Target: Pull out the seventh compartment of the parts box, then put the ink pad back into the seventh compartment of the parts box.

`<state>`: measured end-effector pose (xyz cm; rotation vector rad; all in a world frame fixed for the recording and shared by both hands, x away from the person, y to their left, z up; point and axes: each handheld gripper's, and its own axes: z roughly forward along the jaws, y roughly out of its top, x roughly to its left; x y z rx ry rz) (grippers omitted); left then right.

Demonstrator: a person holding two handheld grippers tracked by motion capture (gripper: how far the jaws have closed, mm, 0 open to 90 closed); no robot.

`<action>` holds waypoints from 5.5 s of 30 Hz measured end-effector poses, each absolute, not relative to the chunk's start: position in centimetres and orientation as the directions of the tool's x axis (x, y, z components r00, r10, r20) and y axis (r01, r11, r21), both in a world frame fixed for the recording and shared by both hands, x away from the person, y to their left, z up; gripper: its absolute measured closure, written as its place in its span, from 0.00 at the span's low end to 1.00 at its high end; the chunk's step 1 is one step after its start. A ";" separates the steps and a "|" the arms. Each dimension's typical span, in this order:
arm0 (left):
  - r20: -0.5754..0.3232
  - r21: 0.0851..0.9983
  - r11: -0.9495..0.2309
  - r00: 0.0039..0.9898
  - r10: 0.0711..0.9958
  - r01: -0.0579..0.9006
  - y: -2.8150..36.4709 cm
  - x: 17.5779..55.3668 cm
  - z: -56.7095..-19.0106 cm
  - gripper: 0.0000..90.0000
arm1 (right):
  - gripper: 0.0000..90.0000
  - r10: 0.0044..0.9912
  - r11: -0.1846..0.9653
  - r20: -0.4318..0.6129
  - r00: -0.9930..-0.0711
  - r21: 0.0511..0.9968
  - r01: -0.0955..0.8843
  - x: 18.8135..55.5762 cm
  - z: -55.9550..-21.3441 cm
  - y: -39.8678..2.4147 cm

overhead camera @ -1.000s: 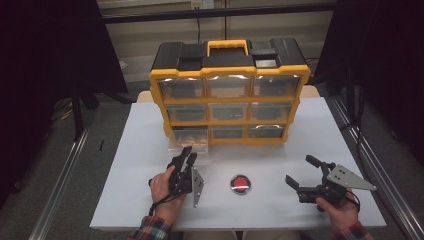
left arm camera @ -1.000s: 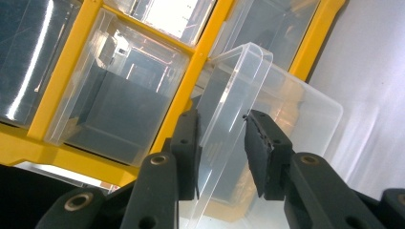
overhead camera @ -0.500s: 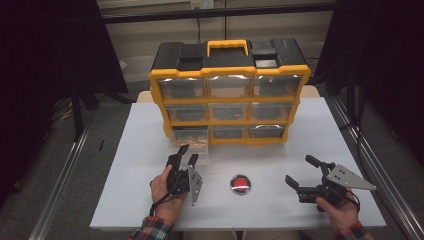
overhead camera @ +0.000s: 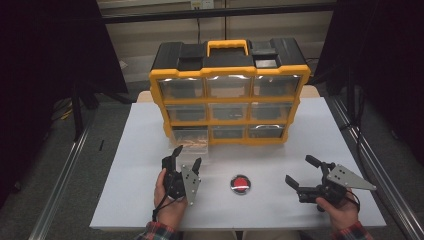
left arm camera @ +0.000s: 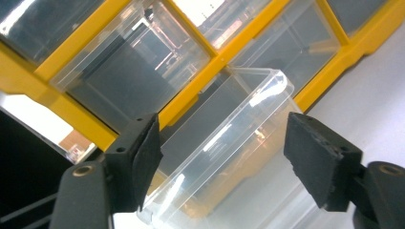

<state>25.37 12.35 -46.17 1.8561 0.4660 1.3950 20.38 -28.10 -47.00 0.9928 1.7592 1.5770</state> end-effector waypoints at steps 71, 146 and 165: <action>-0.149 0.935 -0.173 0.782 0.605 0.311 7.2 26.5 -47.5 0.03 | 0.02 0.828 0.038 0.055 -0.558 0.987 0.154 20.4 -47.1 -28.1; -0.047 0.737 -0.575 0.877 0.479 0.354 2.7 26.9 -48.6 0.30 | 0.02 0.825 0.041 0.054 -0.563 0.987 0.155 20.5 -47.1 -28.0; -0.063 0.740 -0.560 0.868 0.493 0.372 2.9 26.9 -48.6 0.33 | 0.02 0.824 0.042 0.054 -0.563 0.987 0.156 20.5 -47.0 -28.0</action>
